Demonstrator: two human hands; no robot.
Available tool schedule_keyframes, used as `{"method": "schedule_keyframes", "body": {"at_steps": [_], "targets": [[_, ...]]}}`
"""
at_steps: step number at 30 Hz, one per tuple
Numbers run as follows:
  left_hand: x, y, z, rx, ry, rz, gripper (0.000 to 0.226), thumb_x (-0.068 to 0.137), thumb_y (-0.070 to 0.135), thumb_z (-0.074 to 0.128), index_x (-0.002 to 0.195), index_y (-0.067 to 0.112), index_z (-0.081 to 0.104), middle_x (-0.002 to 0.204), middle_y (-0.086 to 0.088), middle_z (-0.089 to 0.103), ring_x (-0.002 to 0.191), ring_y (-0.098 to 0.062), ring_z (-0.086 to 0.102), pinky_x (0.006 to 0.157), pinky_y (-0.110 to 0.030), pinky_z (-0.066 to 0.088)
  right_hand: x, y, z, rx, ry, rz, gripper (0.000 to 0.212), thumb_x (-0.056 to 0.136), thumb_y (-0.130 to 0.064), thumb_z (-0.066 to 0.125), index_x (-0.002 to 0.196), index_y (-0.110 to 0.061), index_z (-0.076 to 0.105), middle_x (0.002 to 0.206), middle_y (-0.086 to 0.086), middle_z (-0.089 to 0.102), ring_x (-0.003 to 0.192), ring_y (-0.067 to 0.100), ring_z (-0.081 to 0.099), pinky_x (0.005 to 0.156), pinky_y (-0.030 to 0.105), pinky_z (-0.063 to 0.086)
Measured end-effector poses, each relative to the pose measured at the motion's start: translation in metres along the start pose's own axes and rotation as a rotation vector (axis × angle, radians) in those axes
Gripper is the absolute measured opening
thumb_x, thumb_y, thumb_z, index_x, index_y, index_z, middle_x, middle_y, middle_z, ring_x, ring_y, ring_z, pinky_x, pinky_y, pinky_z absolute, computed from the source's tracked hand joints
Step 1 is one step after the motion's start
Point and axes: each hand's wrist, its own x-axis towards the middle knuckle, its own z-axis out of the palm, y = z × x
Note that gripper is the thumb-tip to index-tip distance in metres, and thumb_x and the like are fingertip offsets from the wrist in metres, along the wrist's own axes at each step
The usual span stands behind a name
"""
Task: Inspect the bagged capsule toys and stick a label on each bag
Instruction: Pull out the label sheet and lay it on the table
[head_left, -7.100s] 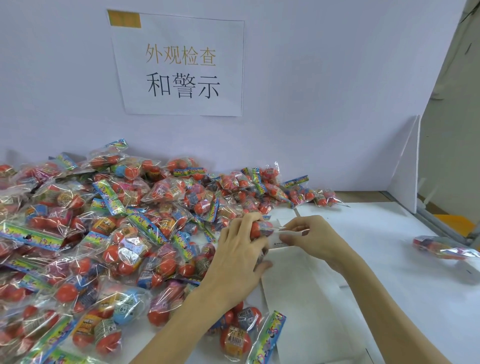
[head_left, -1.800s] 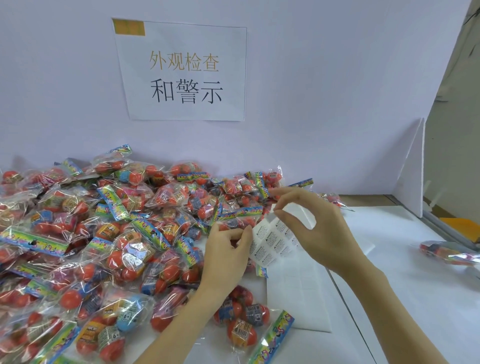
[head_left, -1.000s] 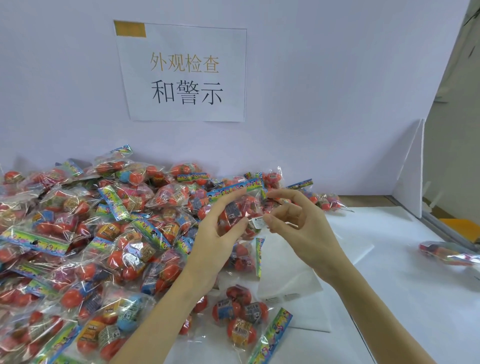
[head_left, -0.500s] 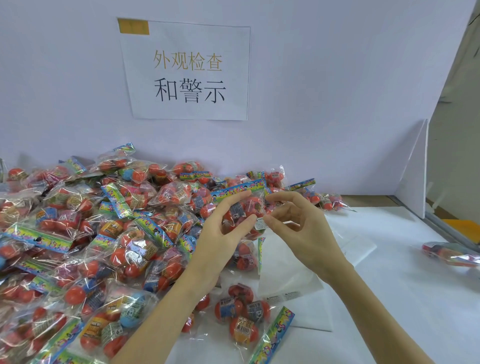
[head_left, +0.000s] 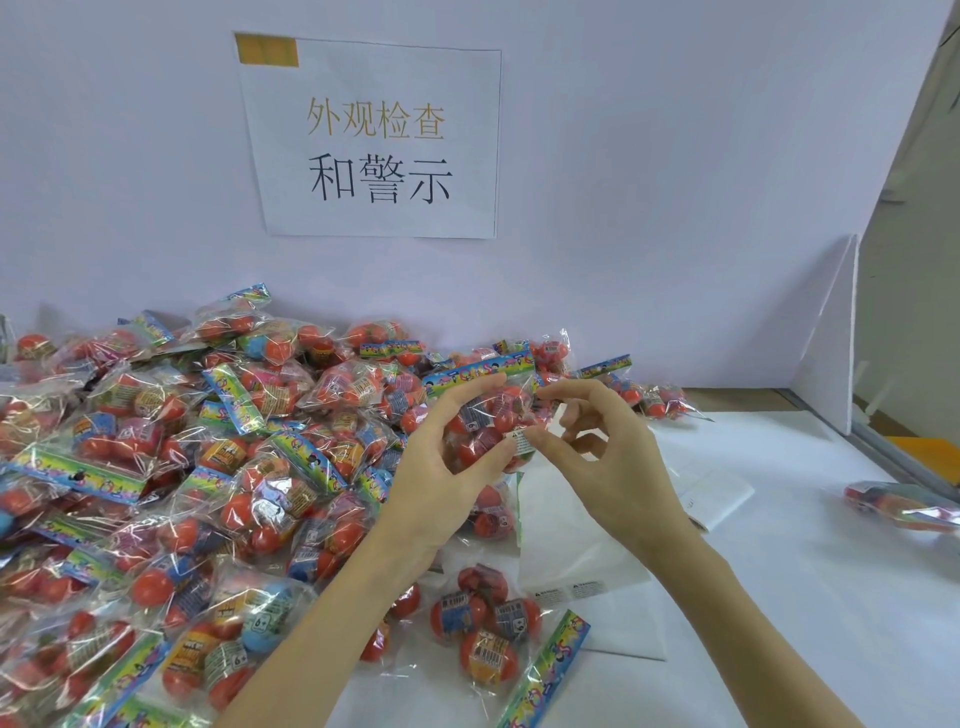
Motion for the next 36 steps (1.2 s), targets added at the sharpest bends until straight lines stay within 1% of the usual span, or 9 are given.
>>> {"method": "schedule_keyframes", "body": {"at_steps": [5,8,13,16,21,27,29,33,36], "targets": [[0.000,0.000,0.000,-0.174,-0.016,-0.018,0.048,0.095,0.011,0.074,0.137,0.031,0.063,0.139,0.006,0.065,0.129,-0.022,0.063,0.108,-0.051,0.051,-0.001,-0.002,0.003,-0.030,-0.088,0.090,0.006,0.101,-0.032,0.064,0.103,-0.034,0.070,0.080,-0.007,0.067,0.073,0.008,0.063,0.070,0.027,0.053],[0.000,-0.001,0.001,-0.180,0.022,-0.020,0.040,0.096,0.019,0.075,0.132,0.032,0.066,0.134,0.006,0.067,0.125,-0.022,0.065,0.099,-0.037,0.058,-0.002,-0.007,0.005,-0.003,-0.170,0.103,0.020,0.105,-0.038,0.053,0.105,-0.027,0.070,0.080,-0.004,0.070,0.073,0.019,0.067,0.070,0.038,0.057],[0.000,-0.003,0.003,-0.182,0.009,0.001,0.043,0.094,0.025,0.076,0.135,0.033,0.064,0.130,0.003,0.069,0.120,-0.021,0.068,0.098,-0.037,0.059,-0.002,-0.010,0.000,0.120,-0.249,0.169,0.030,0.097,-0.044,0.064,0.092,-0.016,0.072,0.071,-0.008,0.066,0.064,0.010,0.061,0.064,0.022,0.049],[0.002,-0.003,0.003,-0.207,-0.012,0.001,0.052,0.093,0.022,0.077,0.140,0.035,0.060,0.135,0.011,0.066,0.124,-0.014,0.066,0.097,-0.028,0.057,-0.001,-0.009,-0.006,0.286,-0.311,0.234,0.036,0.095,-0.043,0.066,0.096,-0.007,0.071,0.086,0.013,0.070,0.074,0.016,0.060,0.071,0.027,0.051],[0.001,-0.001,0.002,-0.139,0.012,0.060,0.062,0.092,0.023,0.078,0.145,0.043,0.054,0.140,0.020,0.062,0.127,-0.004,0.062,0.096,-0.018,0.054,-0.002,-0.008,-0.005,0.341,-0.376,0.268,0.036,0.101,-0.041,0.059,0.107,-0.007,0.072,0.098,0.010,0.072,0.081,0.016,0.062,0.077,0.026,0.053],[-0.001,-0.004,0.002,-0.111,0.076,0.028,0.089,0.089,0.046,0.080,0.152,0.066,0.021,0.144,0.037,0.049,0.132,-0.003,0.057,0.105,-0.038,0.054,-0.003,-0.004,-0.007,0.025,-0.354,0.222,0.046,0.097,-0.049,0.067,0.091,-0.003,0.064,0.086,0.021,0.064,0.068,0.011,0.059,0.069,0.027,0.047],[-0.001,-0.002,0.002,-0.252,0.100,-0.045,0.073,0.094,0.057,0.067,0.147,0.071,0.019,0.144,0.014,0.060,0.129,-0.017,0.063,0.109,-0.049,0.049,0.003,-0.006,-0.015,0.203,-0.240,0.249,0.045,0.096,-0.044,0.067,0.095,0.001,0.066,0.086,0.022,0.062,0.071,0.013,0.056,0.070,0.027,0.046],[0.003,0.000,-0.003,-0.202,0.216,-0.113,0.039,0.100,0.053,0.054,0.136,0.038,0.056,0.119,0.003,0.072,0.109,-0.023,0.070,0.096,-0.049,0.056,0.019,-0.011,-0.051,1.252,-0.226,0.231,0.049,0.094,-0.056,0.056,0.134,-0.029,0.067,0.111,-0.006,0.065,0.093,0.007,0.060,0.080,0.017,0.045],[0.001,-0.004,-0.004,0.132,0.179,-0.053,0.018,0.106,0.037,0.058,0.109,0.025,0.069,0.103,0.004,0.071,0.099,-0.015,0.067,0.087,-0.027,0.053,0.022,-0.008,-0.059,1.313,-0.253,0.254,0.079,0.087,-0.060,0.069,0.155,-0.025,0.048,0.116,-0.004,0.062,0.093,0.009,0.057,0.079,0.019,0.047]]}}
